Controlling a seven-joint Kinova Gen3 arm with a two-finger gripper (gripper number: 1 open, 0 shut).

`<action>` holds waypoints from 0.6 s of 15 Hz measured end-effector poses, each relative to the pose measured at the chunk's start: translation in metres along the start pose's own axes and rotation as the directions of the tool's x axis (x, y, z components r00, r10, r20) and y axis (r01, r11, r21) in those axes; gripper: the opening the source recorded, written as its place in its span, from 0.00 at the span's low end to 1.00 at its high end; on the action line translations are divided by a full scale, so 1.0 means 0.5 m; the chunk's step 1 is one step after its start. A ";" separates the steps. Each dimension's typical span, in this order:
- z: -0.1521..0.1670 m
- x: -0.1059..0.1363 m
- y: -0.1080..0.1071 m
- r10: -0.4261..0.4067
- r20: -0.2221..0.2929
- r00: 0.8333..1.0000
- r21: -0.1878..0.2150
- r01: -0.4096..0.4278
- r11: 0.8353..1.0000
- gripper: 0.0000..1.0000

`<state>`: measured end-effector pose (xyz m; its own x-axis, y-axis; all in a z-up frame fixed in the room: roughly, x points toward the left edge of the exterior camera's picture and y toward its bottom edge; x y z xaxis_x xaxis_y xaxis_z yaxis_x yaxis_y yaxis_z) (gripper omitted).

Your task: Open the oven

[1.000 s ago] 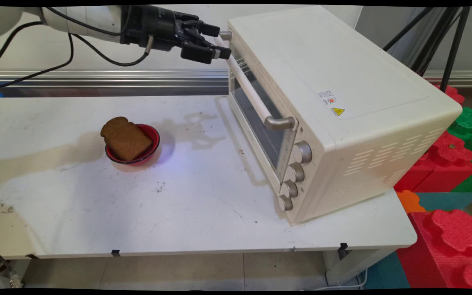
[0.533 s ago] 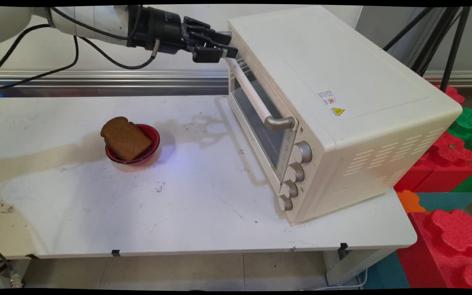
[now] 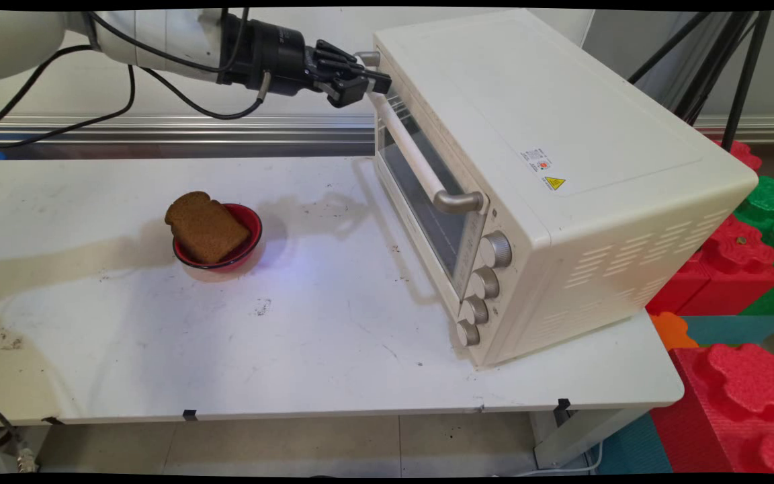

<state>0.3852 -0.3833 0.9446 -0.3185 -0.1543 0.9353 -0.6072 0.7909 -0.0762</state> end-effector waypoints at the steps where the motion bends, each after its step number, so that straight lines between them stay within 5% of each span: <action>1: 0.003 -0.001 0.001 -0.003 0.002 1.000 0.001 0.003 1.000 0.00; 9: 0.025 -0.011 0.003 -0.020 0.021 1.000 0.009 0.020 1.000 0.00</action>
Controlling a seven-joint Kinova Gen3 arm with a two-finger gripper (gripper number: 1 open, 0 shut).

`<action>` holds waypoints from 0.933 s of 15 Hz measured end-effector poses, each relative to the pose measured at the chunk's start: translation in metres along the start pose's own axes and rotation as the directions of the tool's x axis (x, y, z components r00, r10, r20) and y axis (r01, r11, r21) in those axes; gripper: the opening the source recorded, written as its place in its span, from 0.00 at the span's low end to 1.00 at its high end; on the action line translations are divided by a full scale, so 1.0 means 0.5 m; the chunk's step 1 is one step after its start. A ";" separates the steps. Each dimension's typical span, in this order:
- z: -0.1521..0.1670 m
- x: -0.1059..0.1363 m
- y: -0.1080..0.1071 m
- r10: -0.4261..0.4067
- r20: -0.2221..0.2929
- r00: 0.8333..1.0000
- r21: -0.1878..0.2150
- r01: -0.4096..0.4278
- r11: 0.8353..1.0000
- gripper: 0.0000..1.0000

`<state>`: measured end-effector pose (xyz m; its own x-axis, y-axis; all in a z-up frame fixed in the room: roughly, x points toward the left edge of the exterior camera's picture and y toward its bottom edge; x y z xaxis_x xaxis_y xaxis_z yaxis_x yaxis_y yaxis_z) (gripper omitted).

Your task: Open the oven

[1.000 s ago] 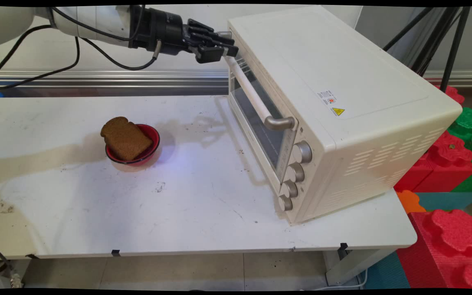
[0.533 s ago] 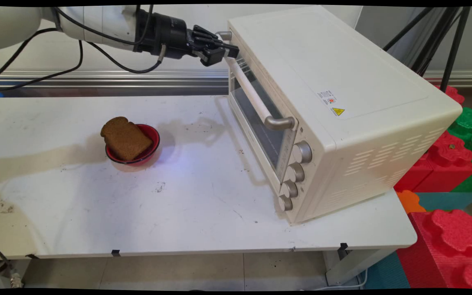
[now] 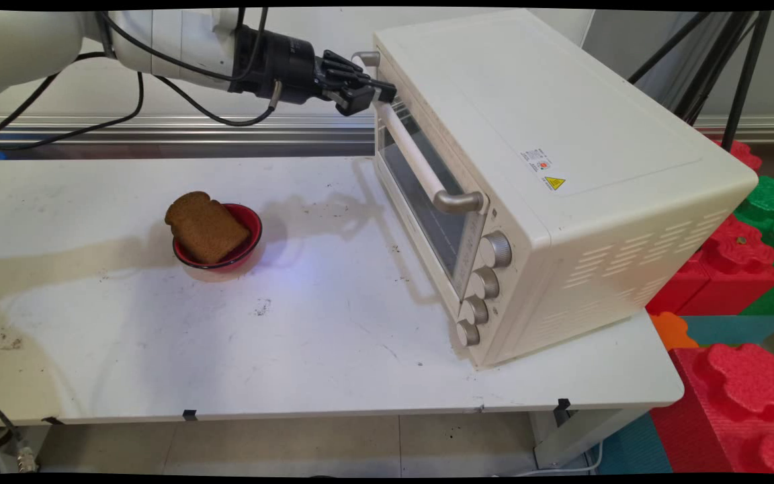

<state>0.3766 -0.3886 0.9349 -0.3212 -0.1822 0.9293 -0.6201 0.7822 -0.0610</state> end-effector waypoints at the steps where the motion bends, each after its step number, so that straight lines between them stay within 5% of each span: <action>1: 0.002 -0.002 0.000 0.000 0.003 1.000 0.001 0.000 1.000 0.00; 14: -0.008 -0.027 -0.003 0.009 0.048 0.999 -0.009 -0.009 1.000 0.00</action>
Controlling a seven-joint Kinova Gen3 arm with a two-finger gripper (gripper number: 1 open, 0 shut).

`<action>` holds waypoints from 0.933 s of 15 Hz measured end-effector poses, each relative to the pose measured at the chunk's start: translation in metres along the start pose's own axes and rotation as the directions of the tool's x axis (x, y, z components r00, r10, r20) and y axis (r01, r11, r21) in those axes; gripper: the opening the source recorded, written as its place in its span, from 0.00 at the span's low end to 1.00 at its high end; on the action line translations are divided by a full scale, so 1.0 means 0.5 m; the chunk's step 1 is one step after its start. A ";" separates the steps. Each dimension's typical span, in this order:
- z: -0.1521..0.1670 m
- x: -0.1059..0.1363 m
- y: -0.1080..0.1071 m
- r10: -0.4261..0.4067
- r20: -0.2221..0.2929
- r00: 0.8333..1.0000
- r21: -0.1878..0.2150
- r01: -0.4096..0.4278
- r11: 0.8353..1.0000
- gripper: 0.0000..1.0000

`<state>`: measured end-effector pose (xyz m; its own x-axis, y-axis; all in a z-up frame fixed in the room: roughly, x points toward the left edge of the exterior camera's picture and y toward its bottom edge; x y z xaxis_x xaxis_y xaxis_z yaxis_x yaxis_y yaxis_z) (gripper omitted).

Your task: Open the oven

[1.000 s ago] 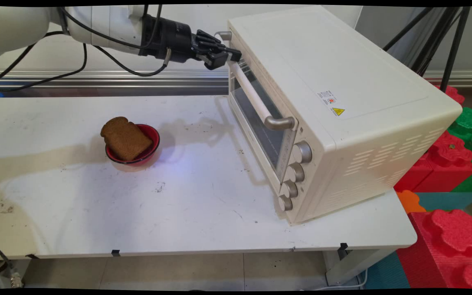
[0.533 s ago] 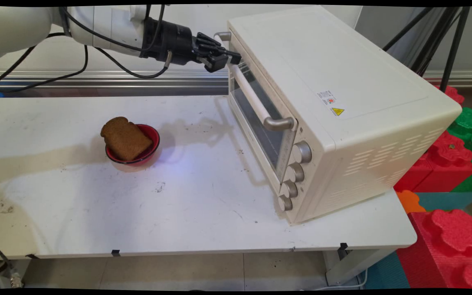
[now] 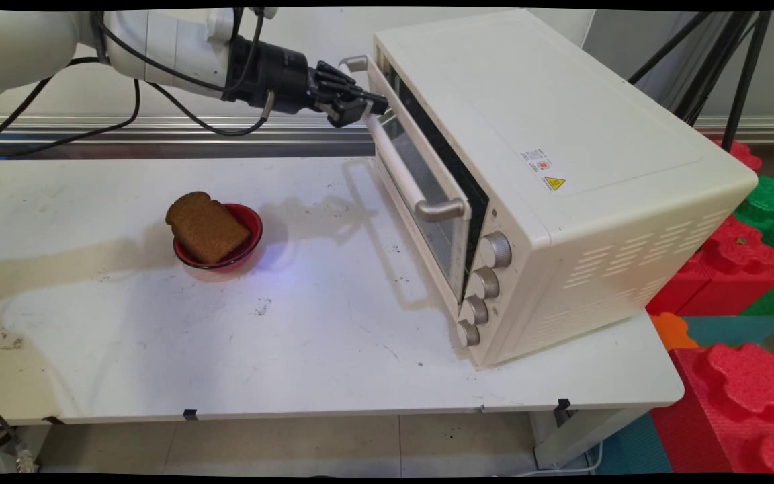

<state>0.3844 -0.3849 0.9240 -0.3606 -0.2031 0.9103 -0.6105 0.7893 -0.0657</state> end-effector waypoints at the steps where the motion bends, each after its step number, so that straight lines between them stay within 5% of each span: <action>1: -0.004 -0.003 -0.001 0.003 0.004 1.000 -0.001 -0.003 1.000 0.00; 14: -0.069 -0.065 -0.009 0.046 0.070 0.997 -0.027 -0.044 0.999 0.00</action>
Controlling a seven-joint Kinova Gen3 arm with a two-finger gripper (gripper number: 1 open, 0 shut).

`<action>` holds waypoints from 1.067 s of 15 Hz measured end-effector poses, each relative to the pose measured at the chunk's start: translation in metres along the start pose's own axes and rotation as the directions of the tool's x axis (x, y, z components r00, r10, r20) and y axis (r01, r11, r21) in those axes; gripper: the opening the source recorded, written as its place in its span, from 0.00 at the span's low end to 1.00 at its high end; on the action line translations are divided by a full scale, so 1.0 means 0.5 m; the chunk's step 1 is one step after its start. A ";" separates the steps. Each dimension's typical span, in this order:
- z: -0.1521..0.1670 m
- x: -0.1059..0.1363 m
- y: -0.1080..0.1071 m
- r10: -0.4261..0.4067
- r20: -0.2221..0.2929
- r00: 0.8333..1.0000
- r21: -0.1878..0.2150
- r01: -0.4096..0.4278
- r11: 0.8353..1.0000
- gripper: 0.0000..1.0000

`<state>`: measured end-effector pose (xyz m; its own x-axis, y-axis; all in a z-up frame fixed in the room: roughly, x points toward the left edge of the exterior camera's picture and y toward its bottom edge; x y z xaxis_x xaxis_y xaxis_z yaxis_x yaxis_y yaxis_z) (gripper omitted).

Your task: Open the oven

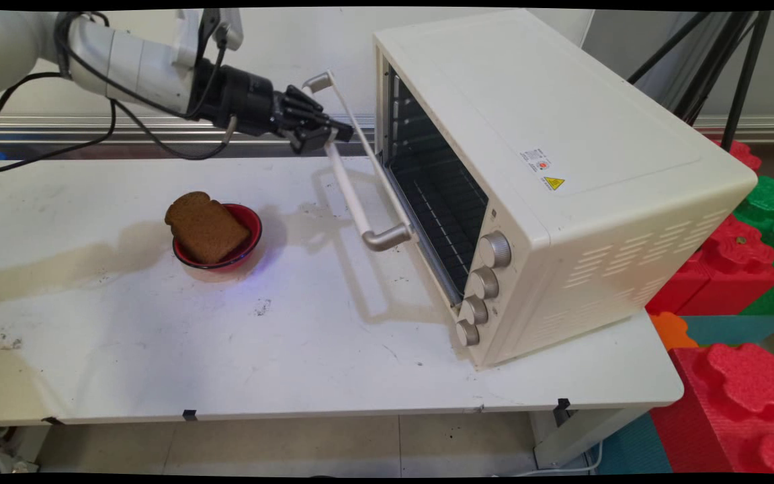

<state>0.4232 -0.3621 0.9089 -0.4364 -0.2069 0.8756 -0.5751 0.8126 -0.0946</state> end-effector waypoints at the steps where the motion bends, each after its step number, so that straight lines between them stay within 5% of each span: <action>1: -0.005 -0.008 0.001 0.002 0.007 1.000 -0.003 -0.002 1.000 0.00; 16: -0.060 -0.127 0.023 0.001 0.107 0.994 -0.031 0.002 1.000 0.00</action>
<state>0.4651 -0.3230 0.8664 -0.5084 -0.2627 0.8201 -0.5546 0.8284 -0.0784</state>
